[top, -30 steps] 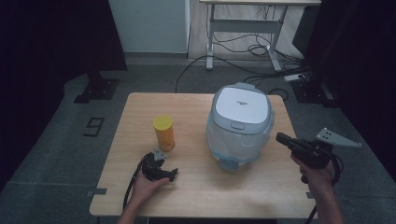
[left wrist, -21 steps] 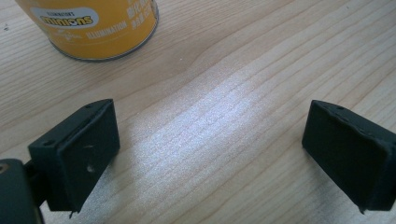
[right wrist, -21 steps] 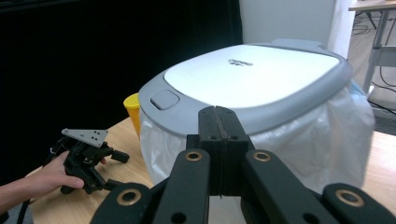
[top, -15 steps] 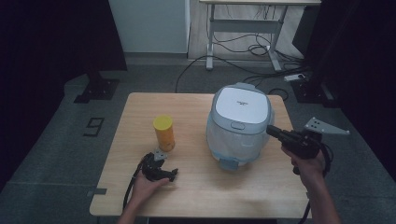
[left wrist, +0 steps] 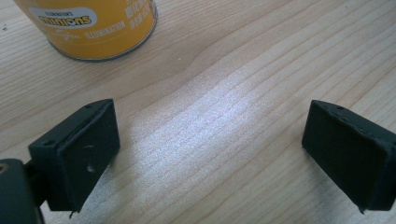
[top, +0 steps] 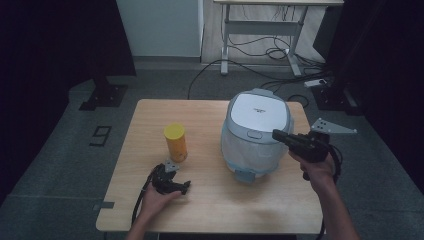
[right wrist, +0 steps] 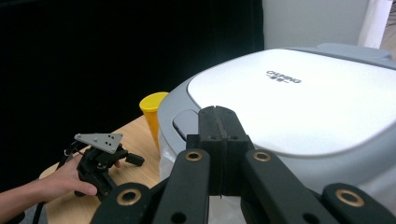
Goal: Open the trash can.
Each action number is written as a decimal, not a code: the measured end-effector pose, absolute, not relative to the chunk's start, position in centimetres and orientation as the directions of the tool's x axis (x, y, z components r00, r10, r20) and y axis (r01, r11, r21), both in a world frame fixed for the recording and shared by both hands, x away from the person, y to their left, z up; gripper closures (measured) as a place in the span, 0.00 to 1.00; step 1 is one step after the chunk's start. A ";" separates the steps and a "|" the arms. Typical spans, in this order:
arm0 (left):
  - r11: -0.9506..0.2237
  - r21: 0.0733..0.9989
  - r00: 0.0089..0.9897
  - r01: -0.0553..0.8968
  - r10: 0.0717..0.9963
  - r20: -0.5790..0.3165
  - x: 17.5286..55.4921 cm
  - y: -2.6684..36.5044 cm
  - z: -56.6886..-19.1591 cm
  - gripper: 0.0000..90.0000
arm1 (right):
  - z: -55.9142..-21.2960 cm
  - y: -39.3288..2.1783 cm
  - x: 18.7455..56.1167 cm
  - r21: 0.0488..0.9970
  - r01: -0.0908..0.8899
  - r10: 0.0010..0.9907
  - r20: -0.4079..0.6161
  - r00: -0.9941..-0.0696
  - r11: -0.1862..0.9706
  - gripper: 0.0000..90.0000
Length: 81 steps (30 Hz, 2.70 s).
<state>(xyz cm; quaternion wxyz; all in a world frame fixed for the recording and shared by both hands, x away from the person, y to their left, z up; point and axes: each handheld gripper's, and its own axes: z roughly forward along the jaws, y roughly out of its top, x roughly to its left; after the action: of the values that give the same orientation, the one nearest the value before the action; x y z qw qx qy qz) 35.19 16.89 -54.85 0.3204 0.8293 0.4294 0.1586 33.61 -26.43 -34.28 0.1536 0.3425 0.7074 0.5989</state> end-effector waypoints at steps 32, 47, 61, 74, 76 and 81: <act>-0.427 0.668 0.583 0.609 0.812 -0.012 35.2 16.9 -54.9 0.04 | -35.1 -23.2 35.3 0.938 0.332 0.625 0.202 -0.754 0.097 1.00; -0.429 0.668 0.585 0.608 0.811 -0.012 35.1 16.9 -54.9 0.04 | -35.1 -23.4 35.3 0.934 0.349 0.622 0.226 -0.750 0.081 1.00; -0.429 0.668 0.586 0.608 0.811 -0.012 35.1 16.9 -54.9 0.04 | -35.5 -27.4 32.2 0.958 0.287 0.660 0.201 -0.724 0.023 0.98; -0.428 0.669 0.585 0.607 0.811 -0.012 35.1 16.9 -54.9 0.04 | -40.6 -31.3 30.8 0.945 0.326 0.716 0.221 -0.662 0.010 0.57; -0.428 0.669 0.585 0.607 0.811 -0.012 35.1 16.9 -54.9 0.04 | -41.8 -31.5 30.8 0.942 0.334 0.731 0.220 -0.646 0.012 0.50; -0.430 0.669 0.585 0.607 0.811 -0.010 35.1 16.9 -54.9 0.04 | -45.1 -31.9 31.0 0.927 0.374 0.746 0.224 -0.627 0.036 0.41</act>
<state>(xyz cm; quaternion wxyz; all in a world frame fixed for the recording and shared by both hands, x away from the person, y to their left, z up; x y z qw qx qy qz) 35.10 16.88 -54.86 0.3210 0.8304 0.4268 0.1587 31.05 -31.88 -45.08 0.1640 0.3995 0.7009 0.5676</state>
